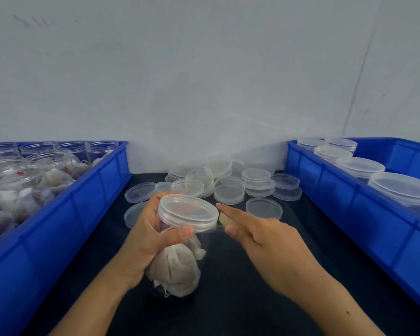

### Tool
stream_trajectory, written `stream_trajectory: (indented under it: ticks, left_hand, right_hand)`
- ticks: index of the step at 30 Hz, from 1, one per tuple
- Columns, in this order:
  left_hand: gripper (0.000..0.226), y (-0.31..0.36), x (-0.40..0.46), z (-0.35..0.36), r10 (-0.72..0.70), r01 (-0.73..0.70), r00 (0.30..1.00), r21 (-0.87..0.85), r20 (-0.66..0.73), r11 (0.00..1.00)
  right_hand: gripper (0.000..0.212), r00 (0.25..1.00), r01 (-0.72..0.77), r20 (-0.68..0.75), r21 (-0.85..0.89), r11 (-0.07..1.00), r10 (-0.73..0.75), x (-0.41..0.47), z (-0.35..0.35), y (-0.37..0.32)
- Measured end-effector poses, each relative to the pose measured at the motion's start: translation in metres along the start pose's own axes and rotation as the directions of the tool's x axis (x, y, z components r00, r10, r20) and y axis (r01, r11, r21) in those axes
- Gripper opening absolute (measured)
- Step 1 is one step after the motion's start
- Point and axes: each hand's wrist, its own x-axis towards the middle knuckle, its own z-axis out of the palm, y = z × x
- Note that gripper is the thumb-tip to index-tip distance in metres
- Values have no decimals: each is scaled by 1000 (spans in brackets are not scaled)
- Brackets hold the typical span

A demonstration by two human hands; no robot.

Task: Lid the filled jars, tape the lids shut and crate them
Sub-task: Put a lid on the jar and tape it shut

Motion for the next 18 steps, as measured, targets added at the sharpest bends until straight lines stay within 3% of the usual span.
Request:
stream_trajectory:
  ticks: [9, 12, 18]
  left_hand:
    - [116, 2, -3, 2, -53, 56, 997, -65, 49, 996]
    - [117, 2, -5, 2, -68, 72, 996, -87, 54, 994]
    - [101, 2, -8, 4, -40, 41, 999, -21, 12, 999]
  right_hand:
    - [44, 999, 31, -32, 12, 999, -31, 0, 3, -5]
    - [54, 999, 34, -43, 46, 998, -32, -2, 4, -9]
    - [46, 992, 58, -111, -16, 998, -59, -4, 8, -9]
